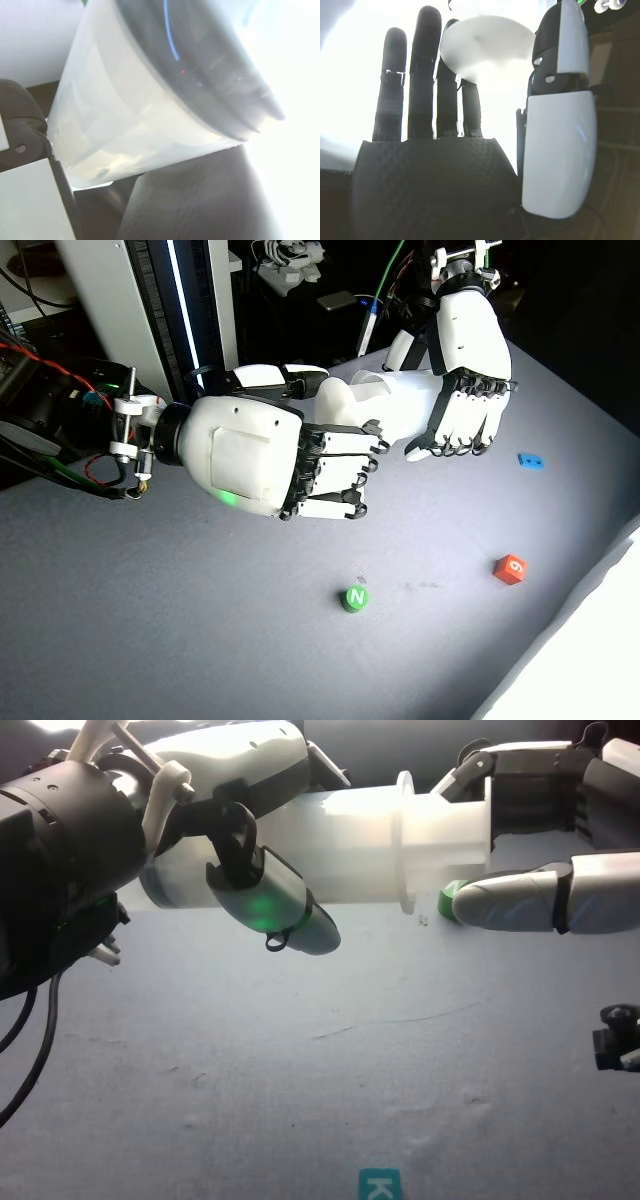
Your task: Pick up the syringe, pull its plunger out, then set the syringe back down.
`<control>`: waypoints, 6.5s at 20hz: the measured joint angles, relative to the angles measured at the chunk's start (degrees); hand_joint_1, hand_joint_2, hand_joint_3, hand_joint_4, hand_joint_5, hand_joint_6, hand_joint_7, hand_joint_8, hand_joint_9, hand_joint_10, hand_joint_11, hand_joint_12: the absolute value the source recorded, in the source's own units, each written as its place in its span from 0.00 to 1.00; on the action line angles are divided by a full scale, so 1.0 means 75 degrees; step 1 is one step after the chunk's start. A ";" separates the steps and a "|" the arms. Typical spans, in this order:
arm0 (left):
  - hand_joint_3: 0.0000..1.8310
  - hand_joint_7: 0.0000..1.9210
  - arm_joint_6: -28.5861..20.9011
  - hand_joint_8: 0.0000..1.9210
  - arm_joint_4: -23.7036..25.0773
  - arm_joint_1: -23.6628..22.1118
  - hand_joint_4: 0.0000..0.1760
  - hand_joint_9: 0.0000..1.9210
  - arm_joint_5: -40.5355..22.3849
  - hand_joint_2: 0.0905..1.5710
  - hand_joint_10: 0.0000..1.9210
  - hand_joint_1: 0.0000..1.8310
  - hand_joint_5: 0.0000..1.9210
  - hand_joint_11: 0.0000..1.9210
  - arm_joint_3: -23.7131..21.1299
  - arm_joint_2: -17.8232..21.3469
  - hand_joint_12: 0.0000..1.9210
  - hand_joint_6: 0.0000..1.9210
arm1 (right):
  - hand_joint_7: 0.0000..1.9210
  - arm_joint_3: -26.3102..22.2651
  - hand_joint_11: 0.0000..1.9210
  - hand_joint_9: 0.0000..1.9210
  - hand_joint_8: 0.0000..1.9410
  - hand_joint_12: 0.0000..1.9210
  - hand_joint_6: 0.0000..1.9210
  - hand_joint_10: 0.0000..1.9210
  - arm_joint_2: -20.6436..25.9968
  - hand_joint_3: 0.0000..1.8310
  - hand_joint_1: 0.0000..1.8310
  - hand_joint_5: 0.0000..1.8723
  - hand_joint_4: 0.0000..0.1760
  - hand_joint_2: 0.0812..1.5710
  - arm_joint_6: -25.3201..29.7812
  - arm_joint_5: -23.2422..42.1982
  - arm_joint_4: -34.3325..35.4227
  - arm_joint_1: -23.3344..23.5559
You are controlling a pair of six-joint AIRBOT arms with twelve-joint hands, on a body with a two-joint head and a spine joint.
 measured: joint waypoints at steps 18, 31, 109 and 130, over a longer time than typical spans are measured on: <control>0.00 0.40 -0.0003 0.74 0.0009 -0.0009 0.00 0.36 0.0102 0.75 0.76 0.74 0.47 0.24 0.0000 0.0003 0.70 0.48 | 0.52 -0.0154 0.15 0.40 0.61 0.69 0.44 0.51 0.0522 0.00 0.68 0.51 0.00 0.70 -0.0023 0.0111 -0.0058 -0.0041; 0.00 0.42 -0.0055 0.75 0.0006 -0.0070 0.00 0.38 0.0119 0.72 0.59 0.67 0.53 0.25 0.0000 0.0003 0.72 0.41 | 0.51 -0.0245 0.16 0.39 0.62 0.73 0.47 0.53 0.1134 0.00 0.68 0.50 0.00 0.71 0.0044 0.0463 -0.0140 -0.0297; 0.00 0.41 0.0749 0.74 -0.0111 0.0087 0.00 0.36 0.0358 0.73 0.64 0.68 0.51 0.26 0.0055 0.0023 0.69 0.44 | 0.13 -0.0580 0.00 0.11 0.00 0.26 0.00 0.00 0.1993 0.00 0.45 0.10 0.00 0.62 0.0050 0.1778 0.1107 -0.1658; 0.00 0.42 -0.0291 0.75 0.1888 0.1559 0.00 0.38 -0.0195 0.72 0.57 0.68 0.54 0.26 0.0866 -0.0204 0.69 0.39 | 0.00 -0.0460 0.00 0.00 0.00 0.00 0.00 0.00 0.1620 0.00 0.38 0.00 0.00 0.60 0.0195 0.1364 0.1064 -0.1976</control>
